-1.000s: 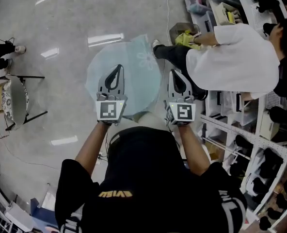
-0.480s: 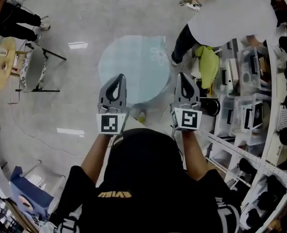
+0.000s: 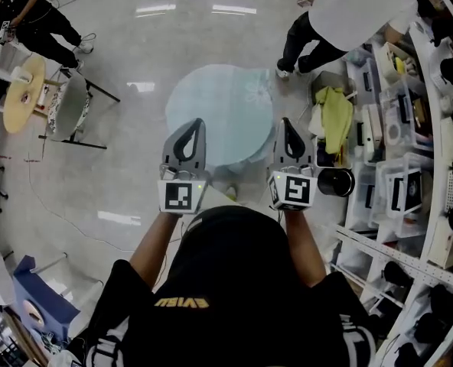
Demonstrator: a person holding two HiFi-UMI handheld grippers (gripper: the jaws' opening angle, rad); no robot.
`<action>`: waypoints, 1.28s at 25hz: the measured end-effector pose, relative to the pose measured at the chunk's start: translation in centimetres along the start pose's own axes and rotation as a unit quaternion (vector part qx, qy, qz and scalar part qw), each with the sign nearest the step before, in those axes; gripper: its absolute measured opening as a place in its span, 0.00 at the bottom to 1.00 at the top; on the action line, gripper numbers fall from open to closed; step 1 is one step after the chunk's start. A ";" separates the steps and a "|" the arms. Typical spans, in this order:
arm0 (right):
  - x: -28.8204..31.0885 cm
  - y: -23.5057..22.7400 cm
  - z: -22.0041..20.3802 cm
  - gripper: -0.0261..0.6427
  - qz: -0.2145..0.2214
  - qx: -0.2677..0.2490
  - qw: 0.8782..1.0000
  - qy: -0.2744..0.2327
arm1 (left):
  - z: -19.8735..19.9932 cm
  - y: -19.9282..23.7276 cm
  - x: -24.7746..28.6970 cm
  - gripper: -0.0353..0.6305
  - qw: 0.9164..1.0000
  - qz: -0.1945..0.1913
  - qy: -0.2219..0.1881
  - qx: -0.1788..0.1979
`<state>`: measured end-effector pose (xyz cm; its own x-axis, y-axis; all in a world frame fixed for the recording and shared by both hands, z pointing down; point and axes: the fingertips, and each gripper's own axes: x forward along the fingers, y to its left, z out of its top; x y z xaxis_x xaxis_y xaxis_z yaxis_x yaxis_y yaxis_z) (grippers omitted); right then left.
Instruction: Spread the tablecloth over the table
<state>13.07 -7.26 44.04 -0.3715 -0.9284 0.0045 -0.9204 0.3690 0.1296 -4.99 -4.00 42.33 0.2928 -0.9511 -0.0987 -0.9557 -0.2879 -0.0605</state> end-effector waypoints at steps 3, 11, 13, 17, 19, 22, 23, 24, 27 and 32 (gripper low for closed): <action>-0.5 0.3 0.4 0.04 0.010 0.011 1.000 -0.013 | 0.4 0.8 -0.1 0.08 1.000 0.008 -0.007 0.006; -1.2 0.0 1.3 0.04 0.023 0.009 0.999 -0.026 | 1.4 3.2 -1.5 0.08 0.998 0.038 -0.002 0.040; -1.0 0.7 1.7 0.04 0.030 0.009 0.999 -0.032 | 1.3 3.4 -2.0 0.08 0.999 0.044 -0.003 0.032; -0.6 1.9 2.1 0.04 0.042 0.012 0.998 -0.036 | 1.7 3.3 -2.2 0.08 0.998 0.049 -0.010 0.027; -0.4 2.2 2.3 0.04 0.044 0.011 0.998 -0.038 | 1.8 3.3 -2.3 0.08 0.998 0.049 -0.009 0.024; -0.4 2.2 2.3 0.04 0.043 0.014 0.998 -0.040 | 1.8 3.3 -2.2 0.08 0.999 0.048 -0.010 0.017; -0.4 2.2 2.2 0.04 0.044 0.015 0.998 -0.040 | 1.8 3.2 -2.2 0.08 0.999 0.046 -0.011 0.019; -0.5 2.2 2.2 0.04 0.044 0.016 0.998 -0.040 | 1.8 3.2 -2.1 0.08 0.999 0.045 -0.010 0.022; -0.5 2.0 2.1 0.04 0.043 0.020 0.998 -0.038 | 1.8 3.1 -1.8 0.08 0.999 0.041 -0.005 0.026; -0.7 1.6 2.2 0.04 0.036 0.019 0.998 -0.038 | 2.1 3.2 -1.6 0.08 0.999 0.041 -0.012 0.022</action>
<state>11.59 -5.91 42.06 -0.4433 -0.8941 -0.0636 -0.8946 0.4370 0.0933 -8.45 -3.16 40.23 0.2149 -0.9681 -0.1286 -0.9744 -0.2037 -0.0946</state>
